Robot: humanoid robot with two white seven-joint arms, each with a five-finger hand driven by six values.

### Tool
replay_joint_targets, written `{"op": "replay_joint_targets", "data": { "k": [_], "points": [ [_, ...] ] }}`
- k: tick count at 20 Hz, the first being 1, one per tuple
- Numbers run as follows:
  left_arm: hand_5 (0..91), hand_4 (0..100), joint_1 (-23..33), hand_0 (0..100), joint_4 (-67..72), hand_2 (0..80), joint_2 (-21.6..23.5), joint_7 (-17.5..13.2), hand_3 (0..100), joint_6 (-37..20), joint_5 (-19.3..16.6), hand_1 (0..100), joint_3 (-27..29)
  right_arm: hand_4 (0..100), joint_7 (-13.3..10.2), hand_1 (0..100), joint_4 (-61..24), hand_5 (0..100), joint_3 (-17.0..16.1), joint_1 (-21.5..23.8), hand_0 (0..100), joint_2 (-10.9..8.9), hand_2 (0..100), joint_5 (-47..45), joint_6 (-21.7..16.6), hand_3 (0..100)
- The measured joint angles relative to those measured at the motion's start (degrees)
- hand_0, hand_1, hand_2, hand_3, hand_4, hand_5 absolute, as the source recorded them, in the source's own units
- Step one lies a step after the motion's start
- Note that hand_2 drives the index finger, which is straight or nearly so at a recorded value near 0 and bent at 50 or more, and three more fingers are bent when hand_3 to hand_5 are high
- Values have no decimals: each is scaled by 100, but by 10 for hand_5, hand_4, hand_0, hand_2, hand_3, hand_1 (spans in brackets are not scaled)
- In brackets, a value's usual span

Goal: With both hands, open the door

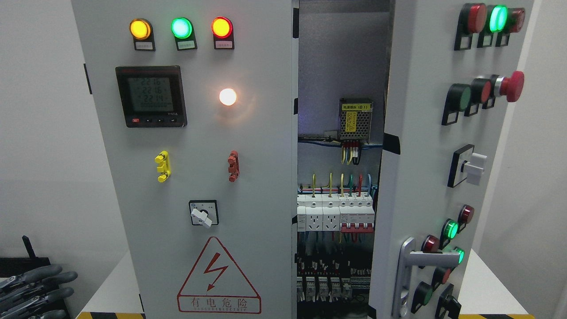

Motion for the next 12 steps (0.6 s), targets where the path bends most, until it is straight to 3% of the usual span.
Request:
{"op": "replay_joint_targets", "data": {
  "k": [7,12],
  "points": [
    [0,0,-1082,0,-69,0,328,37,0,-5,11,0,-734,0,0,0,1,0,0,0,381,0,0,0,-1,0],
    [0,0,-2625,0,-101,0,472,40,0,-7,-10,0,-1848,0,0,0,1,0,0,0,380,0,0,0,-1,0]
  ]
}}
